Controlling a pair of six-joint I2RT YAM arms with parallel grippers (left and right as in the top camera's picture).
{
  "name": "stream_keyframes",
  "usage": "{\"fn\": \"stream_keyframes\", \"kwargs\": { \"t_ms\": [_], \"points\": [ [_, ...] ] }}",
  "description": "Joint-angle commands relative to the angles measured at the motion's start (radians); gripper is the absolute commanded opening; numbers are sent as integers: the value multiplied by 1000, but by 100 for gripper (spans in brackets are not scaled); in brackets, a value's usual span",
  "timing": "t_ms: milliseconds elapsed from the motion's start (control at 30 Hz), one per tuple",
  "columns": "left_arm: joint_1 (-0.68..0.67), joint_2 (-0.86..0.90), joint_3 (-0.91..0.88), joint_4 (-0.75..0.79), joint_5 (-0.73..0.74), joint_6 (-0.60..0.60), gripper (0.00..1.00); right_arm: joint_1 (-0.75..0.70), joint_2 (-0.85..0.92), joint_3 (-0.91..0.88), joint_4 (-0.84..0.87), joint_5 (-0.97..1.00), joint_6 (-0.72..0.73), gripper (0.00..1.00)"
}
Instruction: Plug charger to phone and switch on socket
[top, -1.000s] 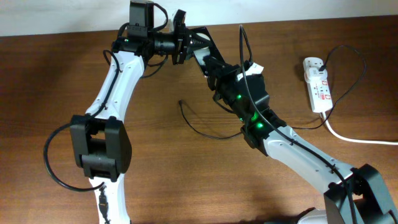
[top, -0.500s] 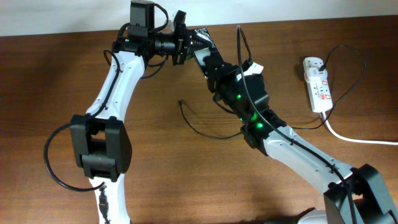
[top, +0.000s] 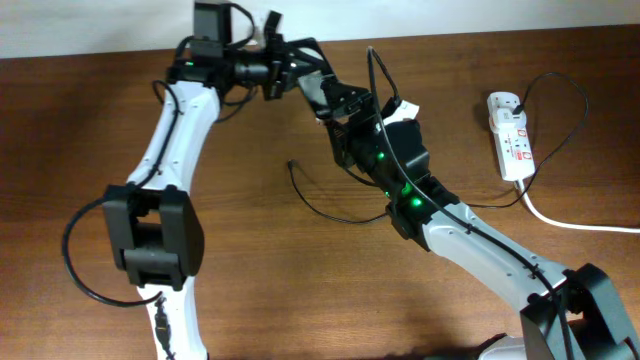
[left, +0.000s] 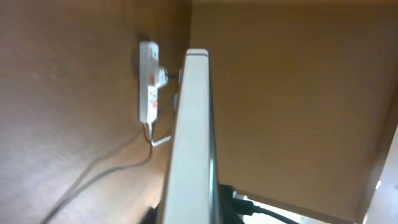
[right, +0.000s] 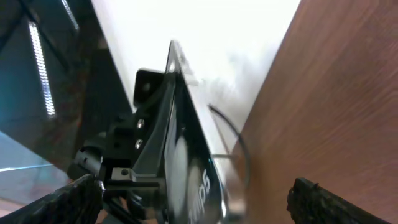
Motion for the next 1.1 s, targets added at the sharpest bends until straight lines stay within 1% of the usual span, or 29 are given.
{"fn": "stream_keyframes", "kwargs": {
  "t_ms": [0,33,100,233,300,367,433,500,600,700,800,1067],
  "points": [
    [80,5,16,-60,3,171,0,-29,-3,10,-68,-35,-211,99],
    [97,5,16,-90,-1,196,0,-34,-3,10,-97,-42,-249,99],
    [148,5,16,-193,-38,283,0,-45,-3,10,-184,-55,-351,99],
    [213,5,14,-322,-71,385,0,-48,-3,10,-313,-64,-503,99],
    [237,5,14,-362,-70,406,0,-48,-3,10,-375,-73,-583,99],
    [257,5,14,-386,-54,438,0,-48,-3,10,-432,-73,-618,99],
    [267,5,14,-416,-46,471,0,-48,-3,10,-494,-74,-694,99],
    [267,5,14,-442,-48,480,0,-48,-3,10,-552,-76,-758,99],
    [259,5,14,-452,-47,484,0,-48,-3,10,-656,-75,-790,99],
    [249,5,14,-460,-45,484,0,-48,-3,10,-670,-76,-888,99],
    [244,5,14,-460,-47,484,0,-48,-3,10,-673,-75,-948,99],
    [234,5,14,-461,-48,484,0,-48,-3,10,-753,-72,-954,99]
  ]
}}
